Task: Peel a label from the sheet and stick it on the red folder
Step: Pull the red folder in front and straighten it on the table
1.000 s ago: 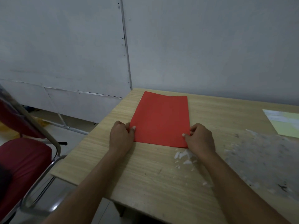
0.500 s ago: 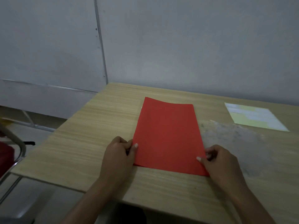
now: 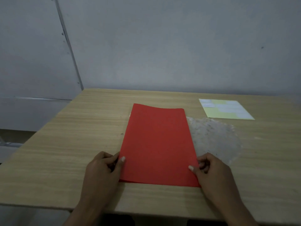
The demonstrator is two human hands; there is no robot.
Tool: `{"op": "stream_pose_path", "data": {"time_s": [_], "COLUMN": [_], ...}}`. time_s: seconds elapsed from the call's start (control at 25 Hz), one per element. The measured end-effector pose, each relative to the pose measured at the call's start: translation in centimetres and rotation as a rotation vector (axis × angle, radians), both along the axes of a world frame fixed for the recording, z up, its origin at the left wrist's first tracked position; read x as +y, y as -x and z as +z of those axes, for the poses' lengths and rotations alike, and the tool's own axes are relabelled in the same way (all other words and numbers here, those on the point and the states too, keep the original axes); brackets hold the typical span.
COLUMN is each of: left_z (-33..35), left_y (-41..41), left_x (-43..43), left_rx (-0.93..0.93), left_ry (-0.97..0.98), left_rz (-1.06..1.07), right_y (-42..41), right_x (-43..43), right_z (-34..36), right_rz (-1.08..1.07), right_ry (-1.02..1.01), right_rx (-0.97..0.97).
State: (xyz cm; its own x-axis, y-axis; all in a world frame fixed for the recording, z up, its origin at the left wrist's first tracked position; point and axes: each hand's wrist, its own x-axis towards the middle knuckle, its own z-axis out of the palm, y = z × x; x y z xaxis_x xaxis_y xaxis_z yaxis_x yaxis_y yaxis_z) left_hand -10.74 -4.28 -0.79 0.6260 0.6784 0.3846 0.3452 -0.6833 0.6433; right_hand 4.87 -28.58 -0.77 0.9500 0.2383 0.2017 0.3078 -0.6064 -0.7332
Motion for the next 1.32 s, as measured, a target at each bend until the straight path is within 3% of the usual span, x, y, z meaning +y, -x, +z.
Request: {"op": "stream_pose_path", "data": {"time_s": [0.24,0.36,0.48,0.6,0.72,1.32], "left_z": [0.5,1.2,2.1,1.6,0.0,-0.1], "left_y": [0.3,0.0,-1.9,-4.7,-5.4,-5.7], "left_x": [-0.5,-0.8,-2.1,-3.0,-3.0,-2.9], "left_rx": [0.08,0.144,0.151,0.356,0.498,0.538], "left_ry": [-0.002,-0.163,-0.361,-0.392,-0.422,-0.433], "left_rz": [0.027,0.058,-0.105,-0.302,-0.305,-0.298], "right_y": [-0.1,0.0,0.2,0.5,0.5,-0.7], "right_x": [-0.3,0.1,1.7,3.3,3.4,2.9], "right_z": [-0.2,0.0,0.0,-0.9,-1.8,-2.3], "right_rz": [0.023,0.05,0.177,0.325,0.346,0.35], "right_ry": [0.062,0.155,0.197,0.352,0.452,0.424], "right_rx": [-0.041,-0.19,-0.219,-0.184,-0.207,-0.22]}}
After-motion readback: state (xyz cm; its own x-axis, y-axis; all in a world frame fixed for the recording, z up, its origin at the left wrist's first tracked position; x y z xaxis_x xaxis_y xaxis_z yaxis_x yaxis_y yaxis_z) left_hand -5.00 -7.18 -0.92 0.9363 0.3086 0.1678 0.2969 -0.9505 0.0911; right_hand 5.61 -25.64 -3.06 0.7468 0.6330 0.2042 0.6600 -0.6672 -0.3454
